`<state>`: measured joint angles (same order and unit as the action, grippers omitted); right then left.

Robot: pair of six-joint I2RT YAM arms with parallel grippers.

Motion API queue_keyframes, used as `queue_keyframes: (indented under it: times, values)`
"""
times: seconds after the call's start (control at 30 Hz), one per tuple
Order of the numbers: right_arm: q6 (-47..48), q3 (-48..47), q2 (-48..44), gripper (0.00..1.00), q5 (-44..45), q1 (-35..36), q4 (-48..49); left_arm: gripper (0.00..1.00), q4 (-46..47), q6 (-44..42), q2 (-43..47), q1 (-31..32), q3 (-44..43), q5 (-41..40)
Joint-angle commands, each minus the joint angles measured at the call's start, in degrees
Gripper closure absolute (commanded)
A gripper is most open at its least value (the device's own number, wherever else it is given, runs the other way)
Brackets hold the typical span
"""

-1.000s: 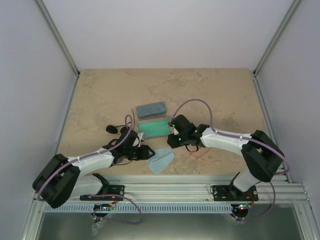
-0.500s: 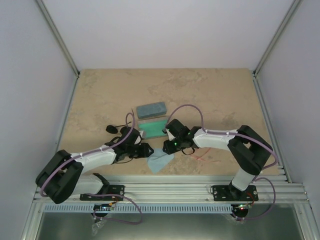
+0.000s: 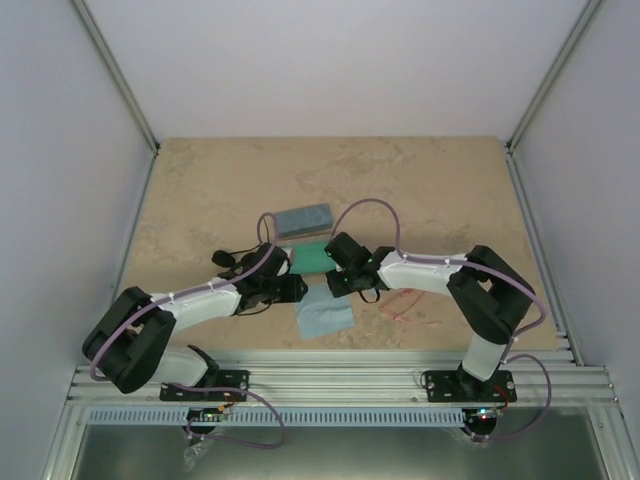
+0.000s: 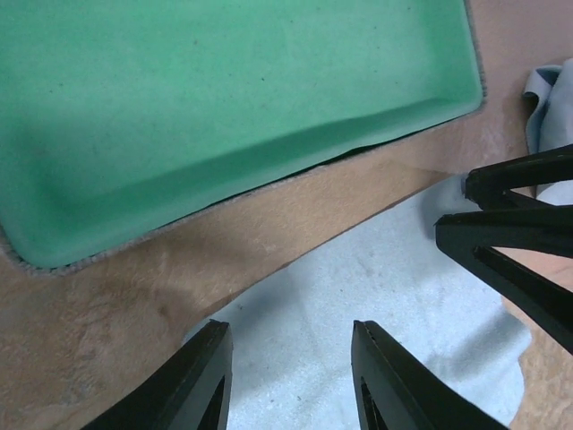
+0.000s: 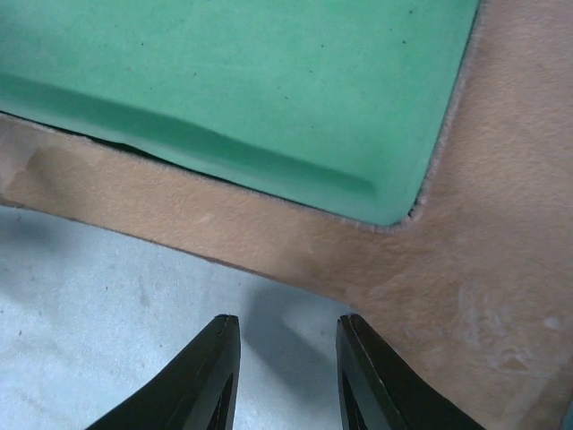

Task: Organize the sunglasses
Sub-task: Adjust the glasses cleaning cloth at the center of the board.

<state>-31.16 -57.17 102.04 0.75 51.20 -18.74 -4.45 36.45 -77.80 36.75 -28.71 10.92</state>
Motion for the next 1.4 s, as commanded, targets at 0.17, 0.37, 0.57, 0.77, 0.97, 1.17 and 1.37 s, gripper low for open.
queue_keyframes:
  times: [0.17,0.37,0.57,0.77,0.97,1.17,1.37]
  values:
    - [-1.4,5.3,-8.7,0.69,-1.6,2.8,-3.8,0.59,0.5,-2.2,5.1,0.2,1.3,6.3]
    - [-2.8,8.6,-8.5,0.72,-7.4,6.7,-3.5,0.59,2.4,0.4,7.6,0.4,4.7,11.4]
    - [-5.7,11.6,-8.3,0.72,-7.6,9.6,-3.1,0.58,4.3,4.0,9.9,3.8,8.5,13.2]
    - [-9.2,12.9,-8.0,0.72,-3.1,10.9,-5.3,0.58,4.0,5.5,8.9,6.8,9.5,11.5]
    - [-12.5,14.5,-12.1,0.68,-0.2,11.3,-6.6,0.58,-6.5,6.9,10.4,7.9,9.7,4.4]
    - [-12.5,11.9,-17.6,0.67,1.6,11.2,-5.4,0.53,-6.4,5.5,14.4,7.9,7.6,5.2]
    - [-11.6,8.2,-17.7,0.67,9.9,7.9,-5.2,0.38,-9.7,5.8,13.1,7.9,0.2,-5.3]
